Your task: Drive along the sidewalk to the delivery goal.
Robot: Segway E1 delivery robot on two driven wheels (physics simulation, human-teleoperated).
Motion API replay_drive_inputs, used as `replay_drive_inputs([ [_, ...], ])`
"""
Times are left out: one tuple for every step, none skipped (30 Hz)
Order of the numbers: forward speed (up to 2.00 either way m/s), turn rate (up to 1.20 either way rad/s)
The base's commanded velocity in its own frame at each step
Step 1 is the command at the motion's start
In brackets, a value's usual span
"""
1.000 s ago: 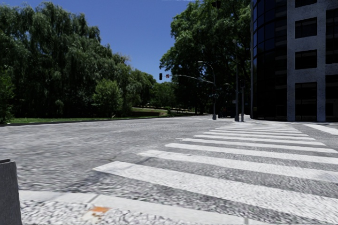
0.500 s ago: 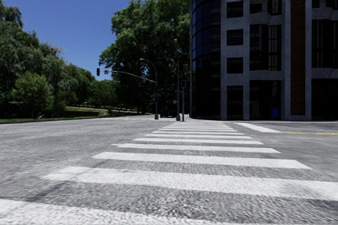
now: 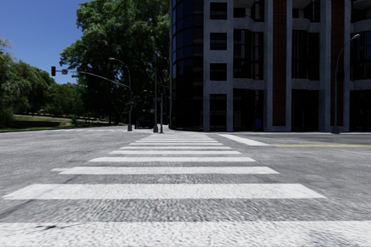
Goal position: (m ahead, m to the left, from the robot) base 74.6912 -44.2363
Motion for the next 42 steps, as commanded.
replay_drive_inputs([
  [1.54,0.00],
  [1.54,0.00],
  [1.54,0.00],
  [1.54,0.00],
  [1.54,0.00],
  [1.54,0.00],
  [1.54,0.00],
  [1.54,0.00],
  [1.54,0.00],
  [1.54,0.00],
  [1.54,0.00],
  [1.54,0.00],
  [1.54,0.00],
  [1.54,0.00],
  [1.54,0.00],
  [1.54,0.00],
  [1.54,0.00],
  [1.54,0.00],
  [1.54,0.00],
  [1.54,0.00],
  [1.54,0.00],
  [1.60,0.00],
  [1.60,0.00],
  [2.00,0.00],
  [2.00,0.00],
  [2.00,0.00],
  [2.00,0.00],
  [2.00,0.00],
  [2.00,0.00],
  [2.00,0.00],
  [2.00,0.00],
  [2.00,0.00],
  [2.00,0.00],
  [2.00,0.00],
  [2.00,0.01],
  [2.00,0.01],
  [2.00,0.01],
  [2.00,0.01],
  [2.00,0.01],
  [2.00,0.01],
  [2.00,0.01],
  [2.00,0.01],
])
